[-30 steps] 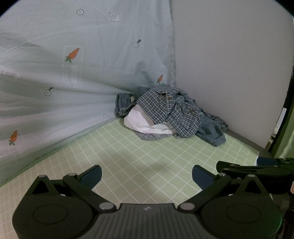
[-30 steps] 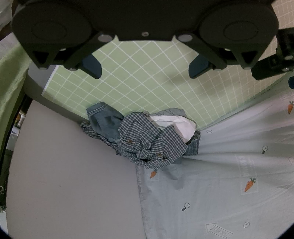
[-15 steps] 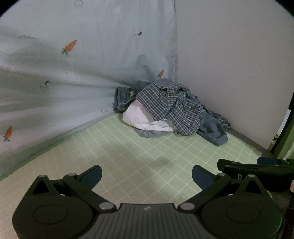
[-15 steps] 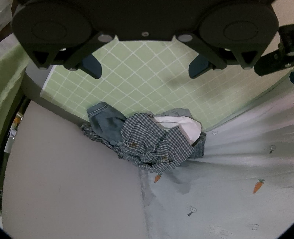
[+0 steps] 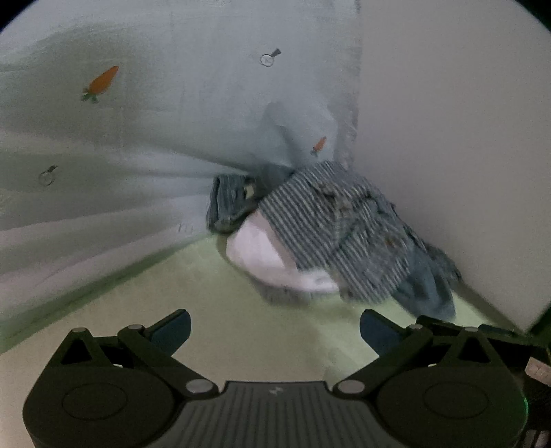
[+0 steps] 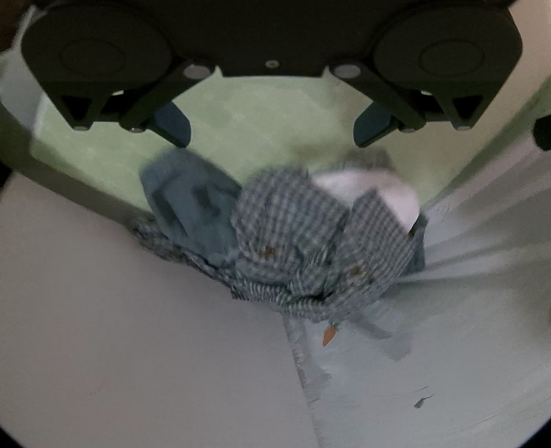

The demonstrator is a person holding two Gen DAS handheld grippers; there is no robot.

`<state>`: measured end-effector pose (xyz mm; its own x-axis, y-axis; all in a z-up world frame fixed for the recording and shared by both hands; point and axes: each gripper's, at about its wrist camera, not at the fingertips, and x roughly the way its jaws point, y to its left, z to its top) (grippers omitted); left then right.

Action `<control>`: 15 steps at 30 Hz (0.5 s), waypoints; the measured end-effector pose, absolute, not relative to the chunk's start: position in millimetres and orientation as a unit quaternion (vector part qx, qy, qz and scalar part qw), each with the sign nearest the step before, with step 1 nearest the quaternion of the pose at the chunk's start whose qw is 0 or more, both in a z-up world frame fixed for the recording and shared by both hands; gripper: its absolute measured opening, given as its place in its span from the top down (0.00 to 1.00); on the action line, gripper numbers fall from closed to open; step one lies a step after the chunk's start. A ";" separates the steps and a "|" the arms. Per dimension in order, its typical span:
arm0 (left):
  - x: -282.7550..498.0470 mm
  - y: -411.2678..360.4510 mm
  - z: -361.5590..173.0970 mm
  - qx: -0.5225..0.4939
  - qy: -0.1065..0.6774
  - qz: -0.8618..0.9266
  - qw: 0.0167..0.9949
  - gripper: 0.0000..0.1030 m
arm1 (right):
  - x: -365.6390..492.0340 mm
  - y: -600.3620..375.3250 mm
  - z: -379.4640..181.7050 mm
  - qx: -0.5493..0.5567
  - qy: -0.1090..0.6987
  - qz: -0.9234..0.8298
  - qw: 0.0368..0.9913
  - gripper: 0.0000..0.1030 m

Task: Fold clothes
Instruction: 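Reach into the pile and grasp the checked shirt with both grippers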

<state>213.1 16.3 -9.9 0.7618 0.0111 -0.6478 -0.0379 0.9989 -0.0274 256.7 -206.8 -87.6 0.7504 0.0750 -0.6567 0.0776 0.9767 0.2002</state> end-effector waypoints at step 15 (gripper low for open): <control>455.6 22.9 -87.6 -0.074 0.364 -0.054 0.927 0.39 | 478.0 -228.4 -109.5 0.229 0.284 0.037 0.930 0.12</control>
